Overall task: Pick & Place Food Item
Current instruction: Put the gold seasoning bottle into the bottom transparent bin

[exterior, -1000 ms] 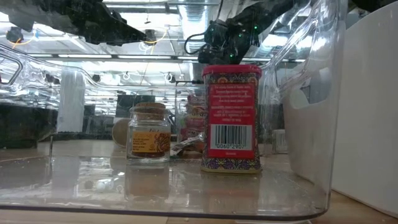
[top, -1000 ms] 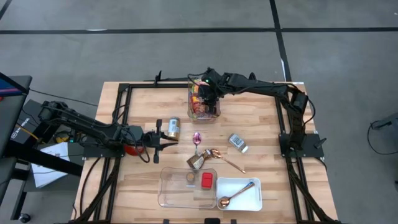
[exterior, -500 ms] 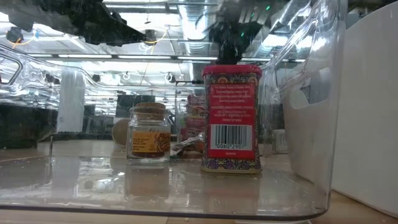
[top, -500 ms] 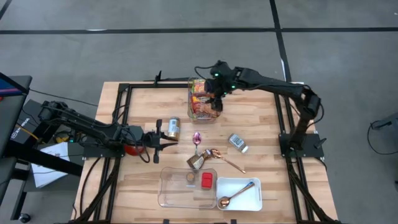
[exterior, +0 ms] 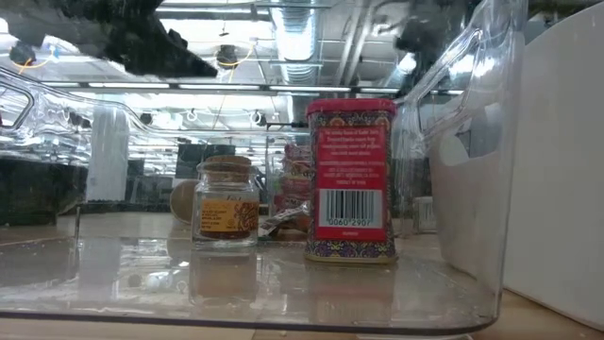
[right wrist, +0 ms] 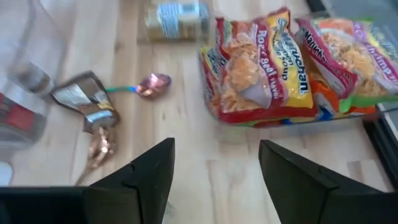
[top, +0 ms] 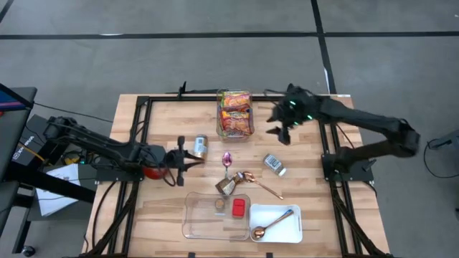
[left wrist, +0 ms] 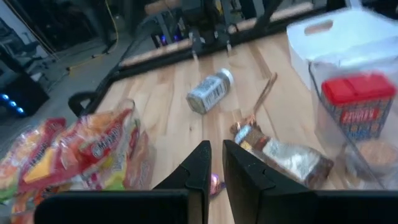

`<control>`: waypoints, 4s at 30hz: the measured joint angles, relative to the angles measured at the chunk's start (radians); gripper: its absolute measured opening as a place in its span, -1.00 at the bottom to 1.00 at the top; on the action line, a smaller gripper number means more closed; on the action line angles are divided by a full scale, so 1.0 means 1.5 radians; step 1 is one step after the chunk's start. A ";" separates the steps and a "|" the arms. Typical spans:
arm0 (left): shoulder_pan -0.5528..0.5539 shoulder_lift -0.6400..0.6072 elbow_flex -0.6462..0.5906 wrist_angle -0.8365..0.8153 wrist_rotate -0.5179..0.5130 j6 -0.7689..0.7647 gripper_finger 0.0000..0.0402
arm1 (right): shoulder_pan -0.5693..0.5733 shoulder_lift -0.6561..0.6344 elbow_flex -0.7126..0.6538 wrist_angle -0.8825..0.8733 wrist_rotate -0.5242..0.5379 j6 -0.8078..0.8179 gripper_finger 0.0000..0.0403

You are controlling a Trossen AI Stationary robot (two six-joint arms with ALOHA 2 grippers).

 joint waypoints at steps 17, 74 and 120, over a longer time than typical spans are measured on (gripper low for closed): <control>0.002 -0.158 -0.040 -0.010 -0.010 -0.025 -0.83 | 0.057 -0.478 -0.397 0.303 0.005 0.136 0.12; 0.053 0.053 0.256 -0.013 -0.569 0.035 0.71 | 0.058 -0.517 -0.396 0.313 -0.013 0.134 0.12; 0.347 0.404 0.273 -0.440 0.088 -0.638 0.98 | 0.059 -0.517 -0.396 0.318 -0.066 0.138 0.12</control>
